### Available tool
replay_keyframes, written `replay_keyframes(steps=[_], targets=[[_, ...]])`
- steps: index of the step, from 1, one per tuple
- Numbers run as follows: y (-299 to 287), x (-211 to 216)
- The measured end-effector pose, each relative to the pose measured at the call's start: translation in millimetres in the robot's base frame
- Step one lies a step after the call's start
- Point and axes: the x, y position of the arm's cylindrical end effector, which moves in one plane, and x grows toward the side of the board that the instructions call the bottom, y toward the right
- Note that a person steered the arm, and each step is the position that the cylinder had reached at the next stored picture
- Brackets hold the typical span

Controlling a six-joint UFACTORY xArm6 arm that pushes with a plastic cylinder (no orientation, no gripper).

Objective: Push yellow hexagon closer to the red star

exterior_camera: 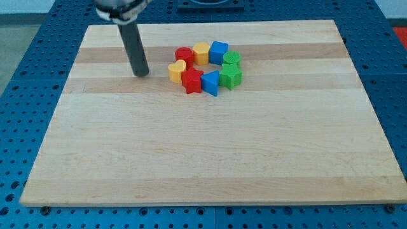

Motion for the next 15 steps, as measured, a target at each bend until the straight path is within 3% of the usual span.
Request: replay_keyframes(steps=[2,3,5,10,15], targets=[[50.6,-73.5],[101.0,-77.8],[142.9,-76.7],[127.1,-72.1],[133.6,-24.0]])
